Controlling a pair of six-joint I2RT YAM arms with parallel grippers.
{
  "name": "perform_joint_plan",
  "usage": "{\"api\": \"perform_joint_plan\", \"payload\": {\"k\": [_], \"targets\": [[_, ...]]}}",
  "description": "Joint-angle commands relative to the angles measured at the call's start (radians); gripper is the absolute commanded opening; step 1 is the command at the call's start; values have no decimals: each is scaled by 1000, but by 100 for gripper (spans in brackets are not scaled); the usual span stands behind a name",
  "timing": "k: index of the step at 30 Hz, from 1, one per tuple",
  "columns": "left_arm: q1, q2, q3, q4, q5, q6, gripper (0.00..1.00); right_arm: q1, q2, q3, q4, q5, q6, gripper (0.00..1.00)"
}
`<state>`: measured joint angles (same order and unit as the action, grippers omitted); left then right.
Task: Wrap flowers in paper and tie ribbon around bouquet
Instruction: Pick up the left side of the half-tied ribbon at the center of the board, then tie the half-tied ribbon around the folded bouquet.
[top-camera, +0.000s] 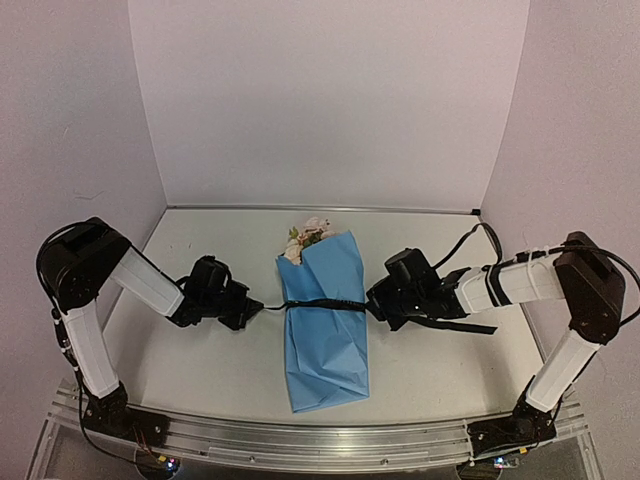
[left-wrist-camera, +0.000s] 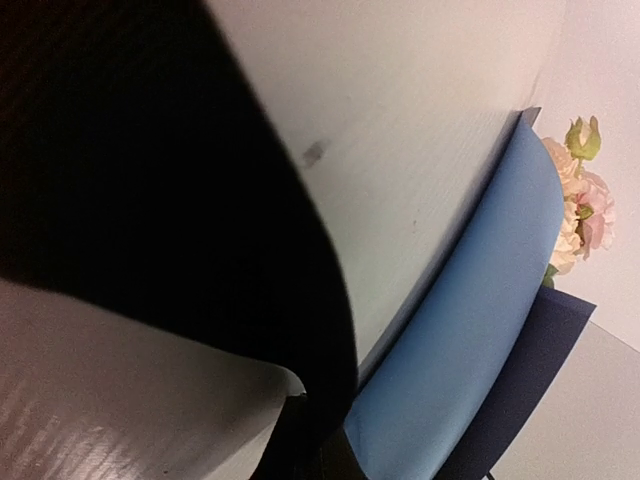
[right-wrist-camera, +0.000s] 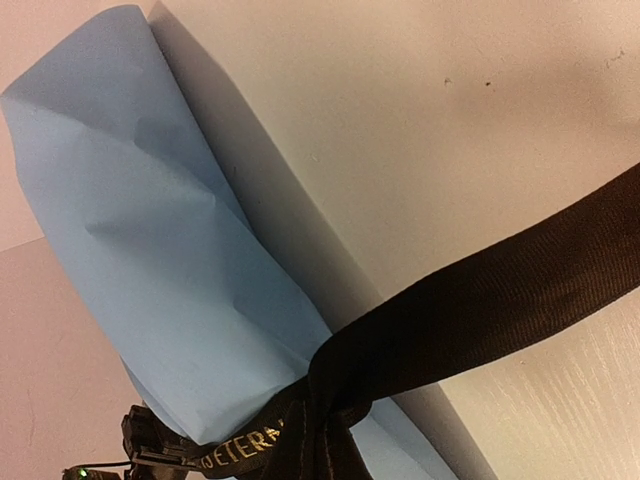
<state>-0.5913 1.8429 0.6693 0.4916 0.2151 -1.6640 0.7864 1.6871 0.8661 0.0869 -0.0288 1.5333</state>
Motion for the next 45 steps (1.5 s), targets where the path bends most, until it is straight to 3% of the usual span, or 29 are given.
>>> {"api": "perform_joint_plan", "payload": {"k": [1,7,16,45], "targets": [[26,-10,-58,64,-35,-7,0,5,-33,-6,-7,61,-20,0],[121,-158,-45,-159,-112,202,0,-20,-118,-53,-60,138,-73,0],[298,-227,-54,-251,-65,449,0,-152,-254,-177,-85,188,-146,0],[737,-221,-31,-331,107,680,0,-320,-457,-437,-131,192,-193,0]]}}
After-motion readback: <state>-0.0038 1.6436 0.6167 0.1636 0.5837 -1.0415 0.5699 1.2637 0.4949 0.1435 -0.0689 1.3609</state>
